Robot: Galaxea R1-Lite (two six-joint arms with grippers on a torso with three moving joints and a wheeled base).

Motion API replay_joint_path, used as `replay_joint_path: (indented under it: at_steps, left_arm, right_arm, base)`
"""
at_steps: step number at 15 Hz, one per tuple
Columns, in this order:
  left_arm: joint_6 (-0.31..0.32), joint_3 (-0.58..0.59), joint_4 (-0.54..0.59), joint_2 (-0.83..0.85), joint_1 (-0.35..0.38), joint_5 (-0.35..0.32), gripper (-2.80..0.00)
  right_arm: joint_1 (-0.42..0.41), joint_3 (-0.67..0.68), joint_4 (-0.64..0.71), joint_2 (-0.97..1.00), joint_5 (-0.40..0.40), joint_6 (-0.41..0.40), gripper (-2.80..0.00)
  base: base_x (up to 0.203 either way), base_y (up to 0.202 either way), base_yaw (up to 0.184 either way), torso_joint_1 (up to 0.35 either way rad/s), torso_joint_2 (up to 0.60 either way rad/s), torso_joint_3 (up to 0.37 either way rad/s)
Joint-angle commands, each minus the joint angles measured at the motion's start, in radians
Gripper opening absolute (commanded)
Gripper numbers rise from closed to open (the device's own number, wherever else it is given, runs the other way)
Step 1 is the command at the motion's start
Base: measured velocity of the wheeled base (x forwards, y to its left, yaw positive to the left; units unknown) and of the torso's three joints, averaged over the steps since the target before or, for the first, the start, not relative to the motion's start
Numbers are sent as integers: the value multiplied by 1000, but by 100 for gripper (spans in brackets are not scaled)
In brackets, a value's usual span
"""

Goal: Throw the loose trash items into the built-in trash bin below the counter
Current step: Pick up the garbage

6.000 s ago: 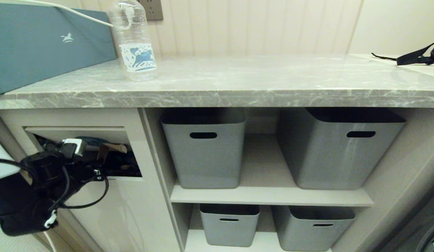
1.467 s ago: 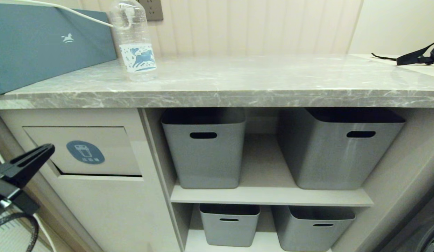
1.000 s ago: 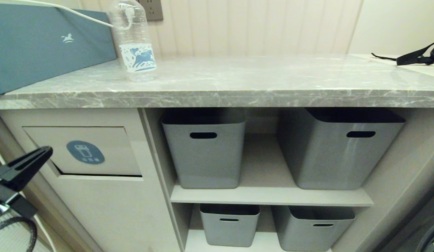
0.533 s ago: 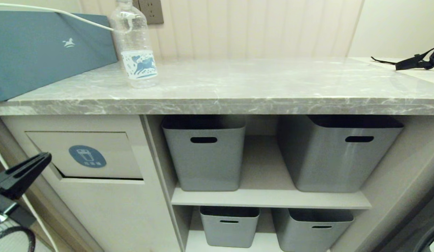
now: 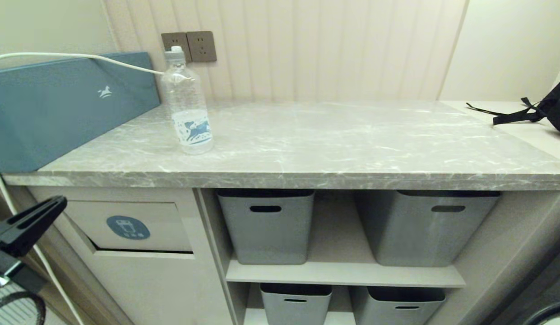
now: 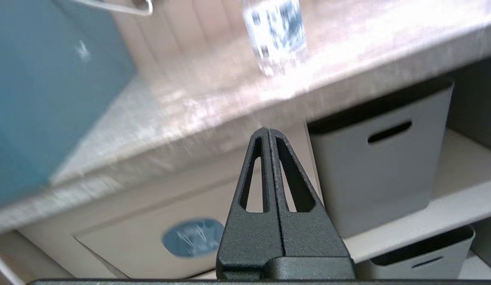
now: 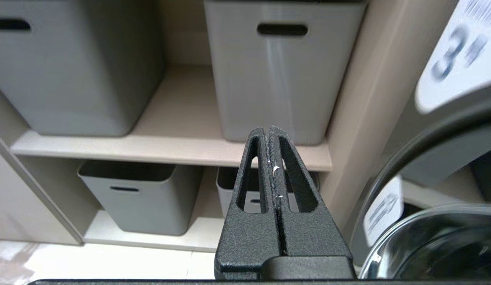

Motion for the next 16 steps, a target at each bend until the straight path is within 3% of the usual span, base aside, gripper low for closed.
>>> replay_joint_path:
  at_steps: [1, 7, 9, 13, 16]
  left_arm:
    - [2, 0, -5, 4, -1, -4, -280]
    - [1, -53, 7, 82, -13, -4, -280]
    - [-4, -219, 11, 208, -39, 21, -280]
    - [-19, -542, 11, 473, -98, 174, -280]
    - [-19, -523, 6, 486, -171, 197, -280]
  right_arm:
    - [1, 0, 0, -1, 1, 0, -280]
    - [1, 0, 0, -1, 1, 0, -280]
    - [1, 0, 0, -1, 1, 0, -280]
    - [1, 0, 0, -1, 1, 0, -280]
    - [1, 0, 0, -1, 1, 0, -280]
  base:
    - [0, 0, 0, 179, -467, -275]
    - [0, 0, 0, 113, -276, -162]
    - [0, 0, 0, 8, -16, -9]
    - [0, 0, 0, 0, 0, 0]
    - [0, 0, 0, 0, 0, 0]
